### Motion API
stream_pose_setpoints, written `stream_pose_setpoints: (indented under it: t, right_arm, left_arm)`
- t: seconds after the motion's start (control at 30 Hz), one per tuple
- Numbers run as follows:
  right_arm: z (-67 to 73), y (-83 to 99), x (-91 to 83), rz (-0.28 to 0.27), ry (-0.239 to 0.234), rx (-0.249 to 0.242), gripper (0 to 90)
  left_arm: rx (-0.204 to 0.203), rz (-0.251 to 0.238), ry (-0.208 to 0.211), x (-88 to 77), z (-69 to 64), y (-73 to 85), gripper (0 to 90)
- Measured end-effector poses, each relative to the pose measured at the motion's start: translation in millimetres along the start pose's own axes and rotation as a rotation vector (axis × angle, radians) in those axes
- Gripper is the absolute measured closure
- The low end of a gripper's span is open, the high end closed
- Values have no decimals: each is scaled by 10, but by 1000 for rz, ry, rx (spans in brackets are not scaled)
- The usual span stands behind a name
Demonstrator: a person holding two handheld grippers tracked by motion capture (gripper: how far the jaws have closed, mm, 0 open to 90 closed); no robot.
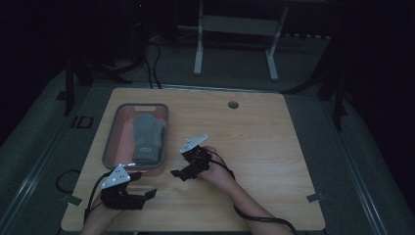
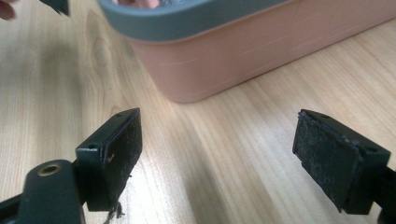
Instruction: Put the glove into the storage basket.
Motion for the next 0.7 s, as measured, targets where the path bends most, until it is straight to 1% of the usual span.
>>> stream_pose_setpoints:
  t: [0.07,0.1,0.2,0.27,0.37,0.43,0.53,0.7]
  right_arm:
    - [7,43,13,-7,-9,-6,160]
    - [10,64,19,-6,-12,-8,160]
    - [14,126,43,-5,-14,-4,159]
    - [22,166,56,-13,-10,-7,159]
    - [34,227,85,-12,-18,-18,159]
    - [38,264,109,-4,-25,-20,148]
    - [40,295,122,-7,-26,-18,147]
    - [26,316,130,-25,-16,-20,147]
  left_arm:
    - [-3,21,-1,41,6,57,148]
    - [-9,23,-3,62,15,87,148]
    - [-28,46,-7,117,49,165,148]
    - [-35,51,-8,141,60,199,148]
    - [-41,49,-11,151,78,232,148]
    - [-39,40,-14,140,82,238,148]
    - [-46,32,-17,129,94,257,148]
    - [-45,20,-26,120,102,281,148]
Point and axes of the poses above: each handheld gripper's, and its own axes: x roughly forward along the jaws, y roughly out of its underside, z roughly to its left, the point moved 2 cm from there along x, roughly forward along the jaws, and after that the axes turned 8 degrees about y, right-handed, at the moved point
